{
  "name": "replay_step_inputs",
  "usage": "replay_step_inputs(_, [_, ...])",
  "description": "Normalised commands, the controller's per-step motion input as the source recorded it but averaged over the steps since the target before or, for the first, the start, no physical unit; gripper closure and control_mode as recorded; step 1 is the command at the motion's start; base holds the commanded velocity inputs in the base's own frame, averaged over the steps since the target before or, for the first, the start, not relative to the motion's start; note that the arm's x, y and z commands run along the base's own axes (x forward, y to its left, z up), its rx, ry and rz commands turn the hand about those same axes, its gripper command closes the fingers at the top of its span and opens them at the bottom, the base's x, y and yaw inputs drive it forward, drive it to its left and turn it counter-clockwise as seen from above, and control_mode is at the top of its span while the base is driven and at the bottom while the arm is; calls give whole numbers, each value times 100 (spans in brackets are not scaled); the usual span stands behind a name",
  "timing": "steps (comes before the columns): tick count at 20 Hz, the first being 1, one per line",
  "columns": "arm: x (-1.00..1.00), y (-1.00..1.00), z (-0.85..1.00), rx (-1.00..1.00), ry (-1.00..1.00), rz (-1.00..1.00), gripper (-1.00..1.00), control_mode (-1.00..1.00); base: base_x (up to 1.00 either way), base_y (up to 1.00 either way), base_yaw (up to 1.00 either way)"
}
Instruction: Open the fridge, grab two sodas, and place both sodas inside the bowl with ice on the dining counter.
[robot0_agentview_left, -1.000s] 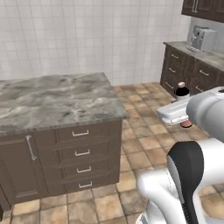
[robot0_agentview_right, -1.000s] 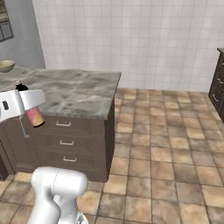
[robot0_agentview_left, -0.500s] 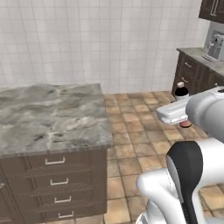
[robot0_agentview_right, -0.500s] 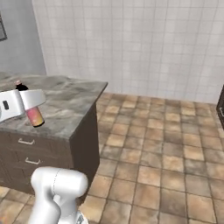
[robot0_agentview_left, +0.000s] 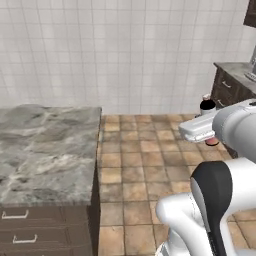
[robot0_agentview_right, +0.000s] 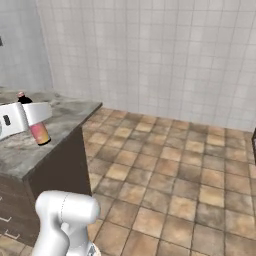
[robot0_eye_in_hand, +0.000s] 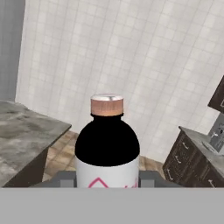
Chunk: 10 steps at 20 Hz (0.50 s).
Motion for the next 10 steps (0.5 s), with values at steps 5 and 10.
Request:
replay_step_inputs(5, [0,0,0,0,0,0,100,100,70,-82,26])
replay_step_inputs(10, [0,0,0,0,0,0,100,100,76,-78,26])
